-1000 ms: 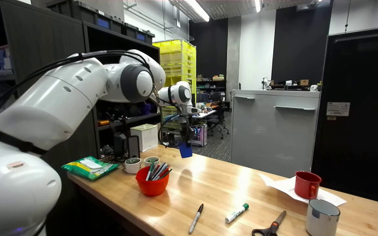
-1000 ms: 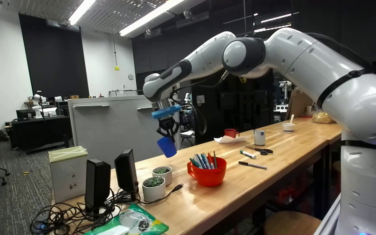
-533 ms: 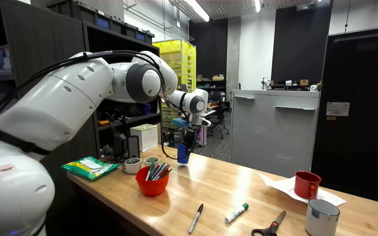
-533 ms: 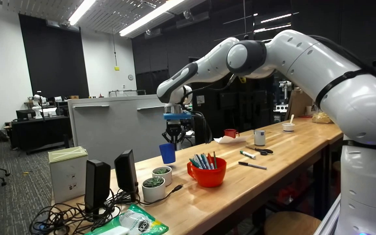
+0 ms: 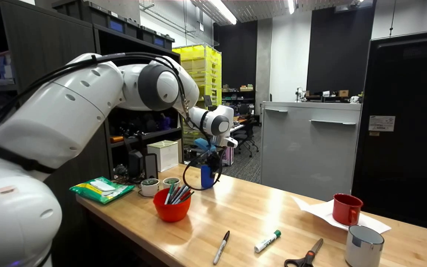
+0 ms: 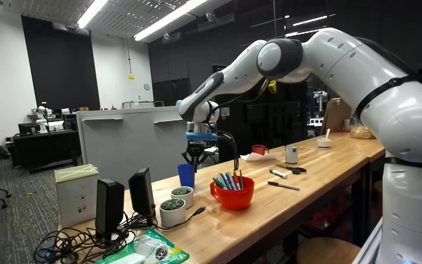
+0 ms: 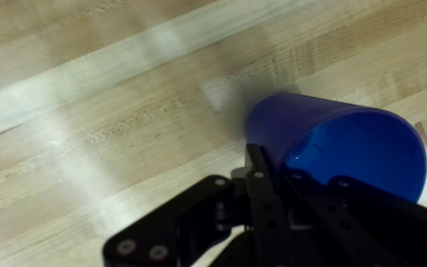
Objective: Move the blue cup to the left
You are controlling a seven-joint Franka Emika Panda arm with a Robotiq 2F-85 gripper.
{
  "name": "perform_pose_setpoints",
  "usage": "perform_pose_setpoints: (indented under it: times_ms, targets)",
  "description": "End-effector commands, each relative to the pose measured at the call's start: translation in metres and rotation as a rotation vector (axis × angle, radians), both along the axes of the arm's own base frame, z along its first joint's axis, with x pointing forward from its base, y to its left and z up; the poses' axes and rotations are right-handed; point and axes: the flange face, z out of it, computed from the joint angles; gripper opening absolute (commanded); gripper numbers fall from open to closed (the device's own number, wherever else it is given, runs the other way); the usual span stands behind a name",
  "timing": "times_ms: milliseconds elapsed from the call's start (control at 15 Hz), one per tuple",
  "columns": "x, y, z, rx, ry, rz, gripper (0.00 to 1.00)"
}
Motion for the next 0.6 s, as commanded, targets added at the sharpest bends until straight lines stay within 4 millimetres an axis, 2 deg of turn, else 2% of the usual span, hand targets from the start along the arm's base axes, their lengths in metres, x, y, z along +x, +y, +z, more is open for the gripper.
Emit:
perform_pose_setpoints:
  times_ms: [0,333,533]
  targets:
    - [-0.019,0.005,0.009,-0.016,-0.039,0.024,0.31]
    - [-0.031,0.019,0.020,-0.067,-0.077,0.085,0.60]
    - [-0.036,0.037,0.053,-0.144,-0.125,0.169,0.82]
